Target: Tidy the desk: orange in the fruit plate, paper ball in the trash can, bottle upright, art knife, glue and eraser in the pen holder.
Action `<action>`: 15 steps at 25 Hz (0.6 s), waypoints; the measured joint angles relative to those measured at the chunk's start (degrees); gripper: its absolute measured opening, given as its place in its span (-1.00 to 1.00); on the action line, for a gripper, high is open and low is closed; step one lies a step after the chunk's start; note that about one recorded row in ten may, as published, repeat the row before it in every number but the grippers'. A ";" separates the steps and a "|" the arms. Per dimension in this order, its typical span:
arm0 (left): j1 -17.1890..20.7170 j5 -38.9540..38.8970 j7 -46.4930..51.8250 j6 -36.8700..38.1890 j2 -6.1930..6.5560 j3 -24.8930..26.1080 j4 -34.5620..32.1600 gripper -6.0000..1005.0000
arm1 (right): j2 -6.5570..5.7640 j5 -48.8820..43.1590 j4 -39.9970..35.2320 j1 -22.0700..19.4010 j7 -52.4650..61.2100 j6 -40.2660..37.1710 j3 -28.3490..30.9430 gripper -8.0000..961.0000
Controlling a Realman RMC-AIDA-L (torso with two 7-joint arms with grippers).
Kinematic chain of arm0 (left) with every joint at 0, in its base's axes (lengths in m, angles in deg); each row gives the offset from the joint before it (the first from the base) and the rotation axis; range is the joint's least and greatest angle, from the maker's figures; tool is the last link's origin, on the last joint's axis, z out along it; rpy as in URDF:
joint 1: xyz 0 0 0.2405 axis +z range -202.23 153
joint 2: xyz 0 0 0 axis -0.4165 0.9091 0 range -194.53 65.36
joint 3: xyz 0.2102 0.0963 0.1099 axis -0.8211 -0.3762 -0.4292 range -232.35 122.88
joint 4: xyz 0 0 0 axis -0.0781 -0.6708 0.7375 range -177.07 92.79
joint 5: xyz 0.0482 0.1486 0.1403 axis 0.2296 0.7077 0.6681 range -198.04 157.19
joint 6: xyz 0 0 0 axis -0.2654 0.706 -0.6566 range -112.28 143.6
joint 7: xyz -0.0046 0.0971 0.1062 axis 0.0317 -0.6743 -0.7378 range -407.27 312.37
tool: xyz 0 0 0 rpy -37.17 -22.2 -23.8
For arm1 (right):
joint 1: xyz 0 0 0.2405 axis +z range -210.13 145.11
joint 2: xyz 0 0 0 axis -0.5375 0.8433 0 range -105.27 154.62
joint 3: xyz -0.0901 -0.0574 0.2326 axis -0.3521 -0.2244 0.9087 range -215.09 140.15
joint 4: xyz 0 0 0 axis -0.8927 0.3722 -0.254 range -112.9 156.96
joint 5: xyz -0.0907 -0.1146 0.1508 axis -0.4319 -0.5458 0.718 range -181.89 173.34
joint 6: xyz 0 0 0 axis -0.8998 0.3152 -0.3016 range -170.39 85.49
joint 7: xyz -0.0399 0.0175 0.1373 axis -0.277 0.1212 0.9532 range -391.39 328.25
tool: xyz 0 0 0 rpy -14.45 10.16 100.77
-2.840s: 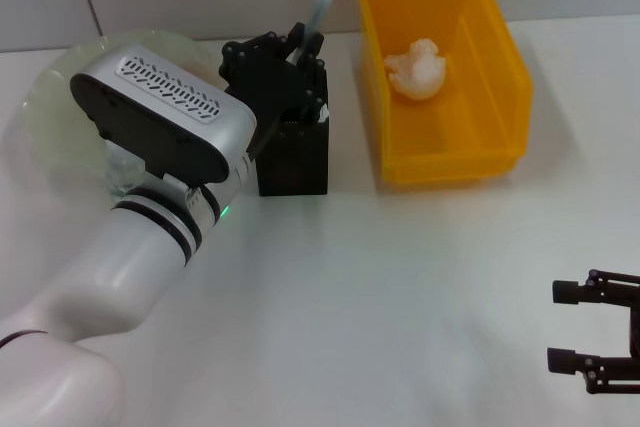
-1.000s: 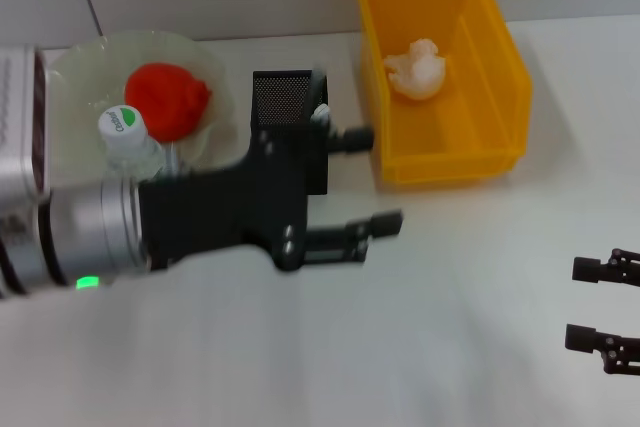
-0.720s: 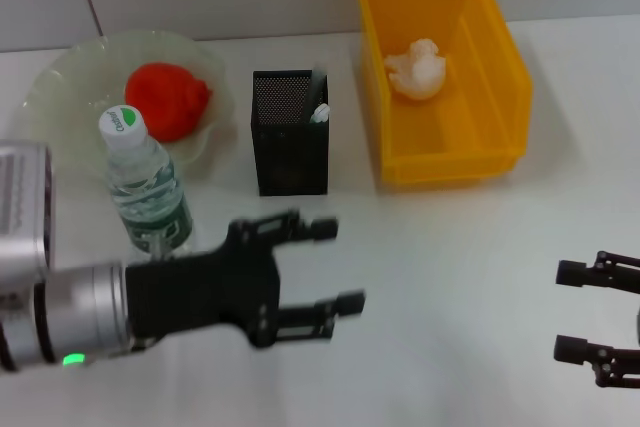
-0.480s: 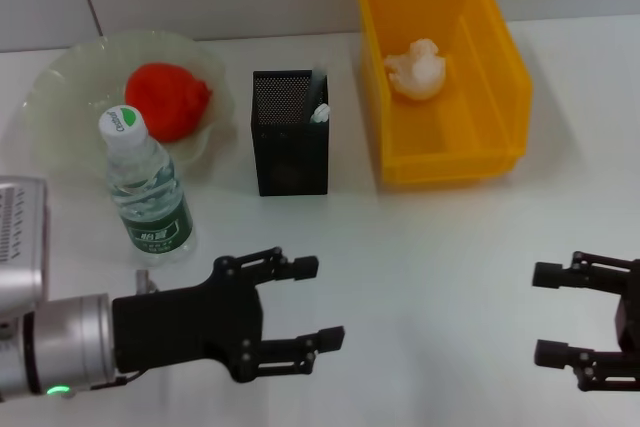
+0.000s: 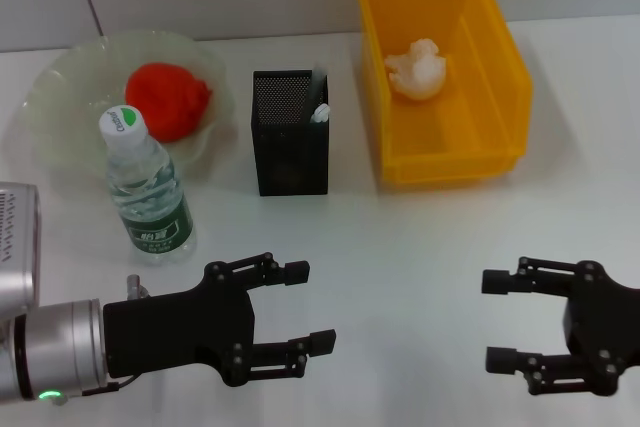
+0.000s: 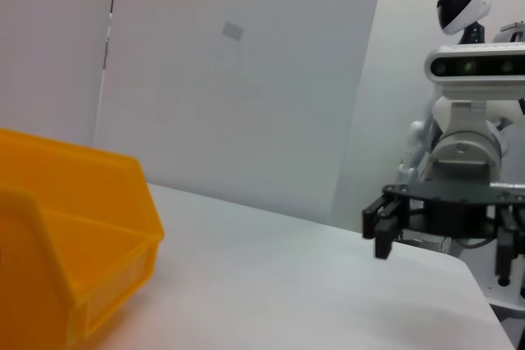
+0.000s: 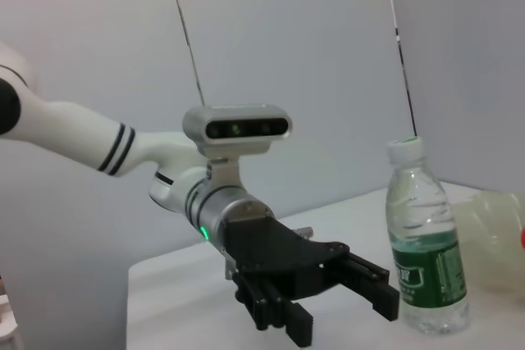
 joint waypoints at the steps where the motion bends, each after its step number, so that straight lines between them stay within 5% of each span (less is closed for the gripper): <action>1: 0.03 0.01 0.15 0.12 0.00 0.01 0.00 0.60 | 0.02 -0.14 0.34 0.21 -0.01 0.50 -0.06 0.62; 15: 1.29 0.06 1.33 0.61 1.14 0.05 -0.52 0.60 | 0.36 -1.51 3.31 3.17 0.28 5.19 -0.59 0.62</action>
